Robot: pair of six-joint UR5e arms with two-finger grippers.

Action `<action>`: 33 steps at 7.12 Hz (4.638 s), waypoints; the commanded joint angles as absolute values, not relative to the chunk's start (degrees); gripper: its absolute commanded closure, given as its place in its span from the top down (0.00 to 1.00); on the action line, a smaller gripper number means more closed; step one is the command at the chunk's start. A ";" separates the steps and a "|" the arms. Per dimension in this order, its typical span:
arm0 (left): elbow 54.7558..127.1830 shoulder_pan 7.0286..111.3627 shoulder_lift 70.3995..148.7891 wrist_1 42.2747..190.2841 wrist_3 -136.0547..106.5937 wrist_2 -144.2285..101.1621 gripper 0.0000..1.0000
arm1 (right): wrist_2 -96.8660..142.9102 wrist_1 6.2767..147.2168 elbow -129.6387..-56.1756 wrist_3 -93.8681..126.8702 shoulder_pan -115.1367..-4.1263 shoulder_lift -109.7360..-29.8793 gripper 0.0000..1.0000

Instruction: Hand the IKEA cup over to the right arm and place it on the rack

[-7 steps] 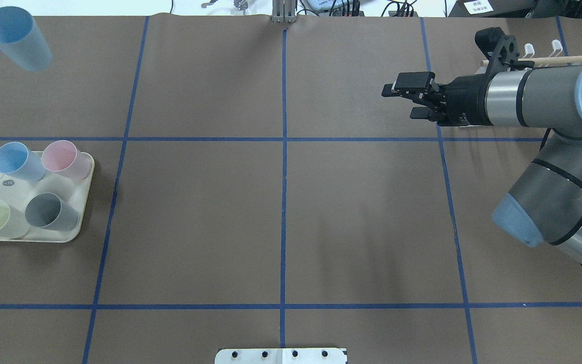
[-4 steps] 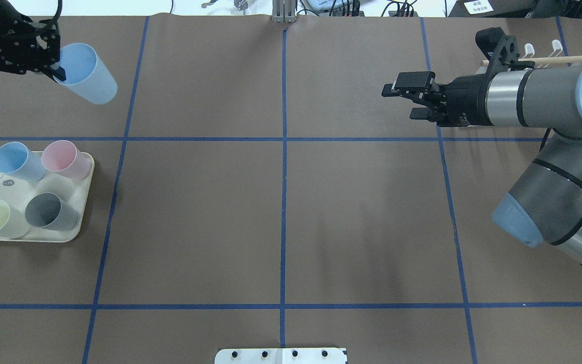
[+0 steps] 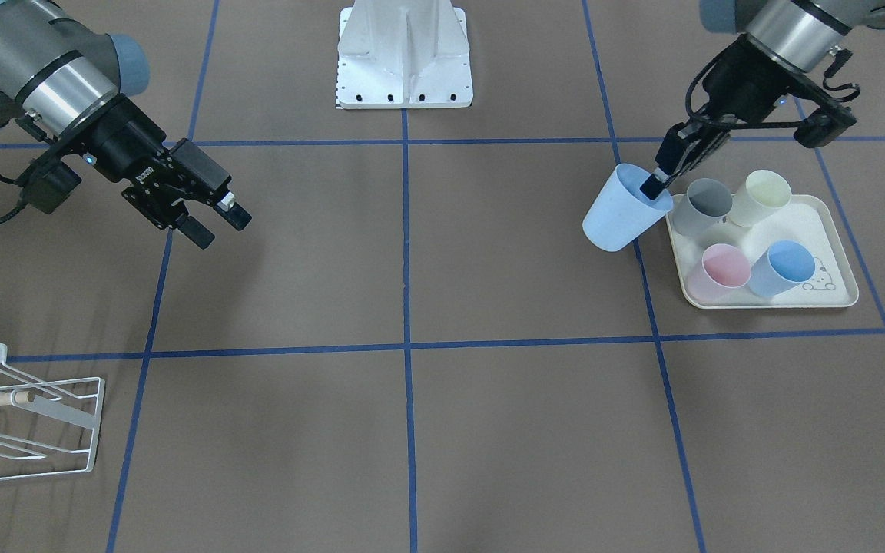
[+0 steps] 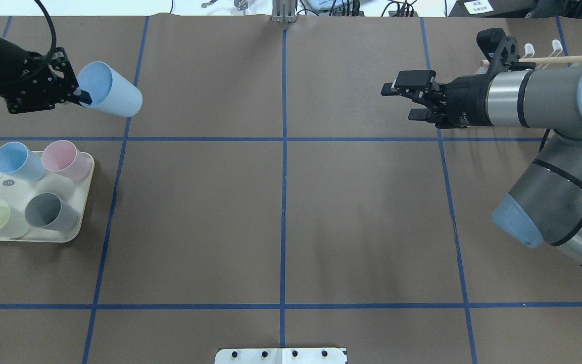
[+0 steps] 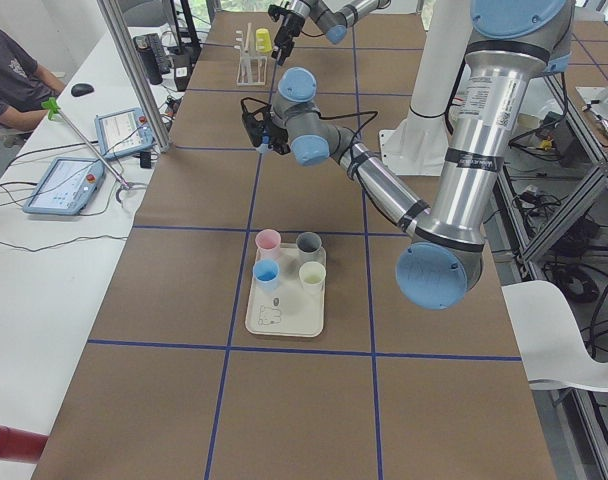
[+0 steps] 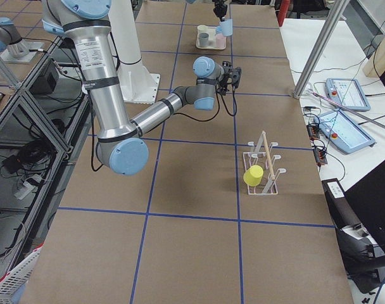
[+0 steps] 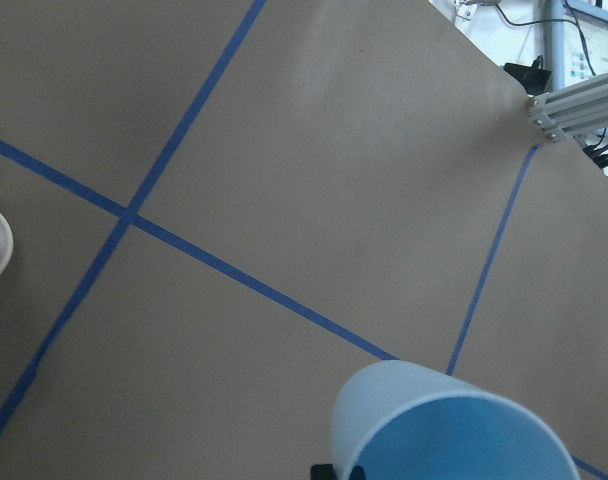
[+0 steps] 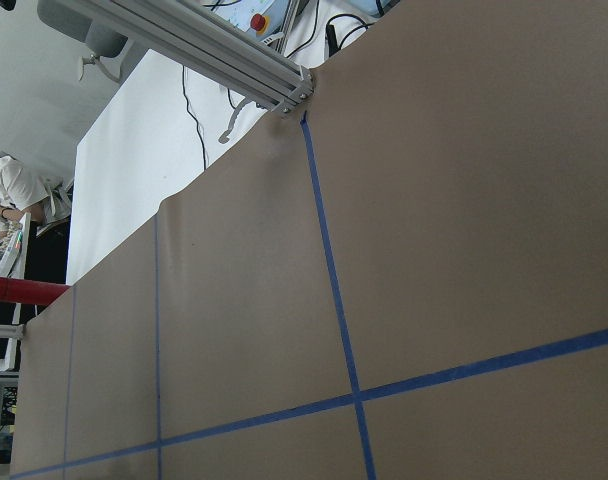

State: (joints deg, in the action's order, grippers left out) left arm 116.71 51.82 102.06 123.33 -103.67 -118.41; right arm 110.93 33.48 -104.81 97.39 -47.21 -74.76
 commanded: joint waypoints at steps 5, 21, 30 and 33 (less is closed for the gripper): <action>110.41 31.84 103.52 159.29 -133.55 -80.47 0.00 | 100.06 15.16 -103.45 117.47 -41.68 -74.44 0.99; 101.08 16.97 117.86 165.15 -133.60 -66.36 0.00 | 88.95 9.32 -98.26 122.34 -31.12 -67.06 0.99; 98.96 16.70 120.41 164.36 -133.51 -65.83 0.00 | 88.51 8.35 -98.00 122.34 -30.59 -66.97 0.71; 99.66 16.96 119.80 164.53 -128.59 -66.09 1.00 | 88.51 8.17 -97.82 121.99 -30.85 -67.24 0.00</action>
